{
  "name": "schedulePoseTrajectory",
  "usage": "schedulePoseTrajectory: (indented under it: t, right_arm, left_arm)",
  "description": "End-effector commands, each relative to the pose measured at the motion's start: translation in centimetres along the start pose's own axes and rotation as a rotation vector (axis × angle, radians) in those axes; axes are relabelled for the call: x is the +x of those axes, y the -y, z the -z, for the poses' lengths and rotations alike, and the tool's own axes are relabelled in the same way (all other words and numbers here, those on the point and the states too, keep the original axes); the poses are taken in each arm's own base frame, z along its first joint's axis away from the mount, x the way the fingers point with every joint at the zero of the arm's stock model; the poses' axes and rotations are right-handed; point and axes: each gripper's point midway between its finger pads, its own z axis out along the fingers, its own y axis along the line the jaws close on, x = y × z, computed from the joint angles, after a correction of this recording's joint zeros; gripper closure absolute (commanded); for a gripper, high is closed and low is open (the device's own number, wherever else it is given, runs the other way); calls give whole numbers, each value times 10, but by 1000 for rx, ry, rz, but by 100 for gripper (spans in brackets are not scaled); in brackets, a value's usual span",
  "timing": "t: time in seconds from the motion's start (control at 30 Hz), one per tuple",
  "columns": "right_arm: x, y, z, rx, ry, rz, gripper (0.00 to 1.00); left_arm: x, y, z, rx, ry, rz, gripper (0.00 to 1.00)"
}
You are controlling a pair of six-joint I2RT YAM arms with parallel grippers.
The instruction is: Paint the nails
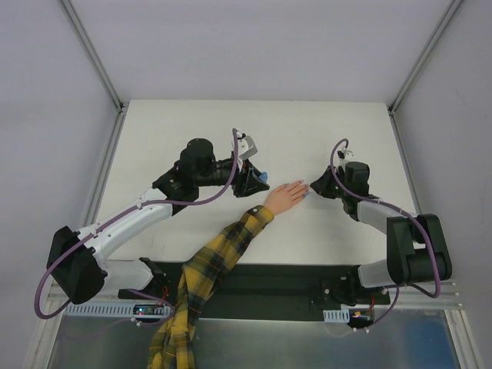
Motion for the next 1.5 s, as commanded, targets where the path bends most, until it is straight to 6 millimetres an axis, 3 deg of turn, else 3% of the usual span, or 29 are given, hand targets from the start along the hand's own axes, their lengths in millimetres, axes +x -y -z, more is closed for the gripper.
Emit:
schedulePoseTrajectory:
  t: [0.0,0.43,0.57,0.6,0.7,0.77,0.9,0.93,0.97,1.03,1.07,1.17,1.3,1.47]
  right_arm:
    - [-21,-2,-1,6,49,4,100]
    - [-25,1,3,30,79,10,100]
    - [-36,-8,20,16,125,34,100]
    - [-50,-16,35,7,183,58,100]
    - [-52,-15,58,58,185,79,100]
    - [-61,-26,86,61,208,83,100]
    - [-64,-58,136,9,201,92,100]
    - [-53,-64,152,2,164,104,100]
    - [-62,-76,167,-21,177,123,100]
    - [-45,-88,188,-45,117,138,99]
    - [-53,-103,203,-89,129,153,100]
    - [-39,-124,228,-153,52,165,100]
    - [-41,-157,265,-247,14,182,99]
    - [-40,-197,290,-399,-30,199,100]
  left_arm:
    - [-5,5,-1,16,14,-29,100]
    - [-1,7,-1,18,3,-26,100]
    - [-1,12,2,22,3,-35,100]
    - [0,14,1,26,0,-36,100]
    - [-3,22,5,44,6,-51,100]
    - [-3,29,6,61,1,-52,100]
    - [-2,46,8,124,-14,-60,100]
    - [0,53,8,156,-19,-60,100]
    - [-1,56,7,171,-20,-62,100]
    - [1,64,6,206,-28,-59,100]
    - [1,67,7,225,-30,-61,100]
    - [5,75,5,258,-44,-65,100]
    - [10,88,6,299,-57,-90,100]
    - [14,99,7,331,-72,-113,100]
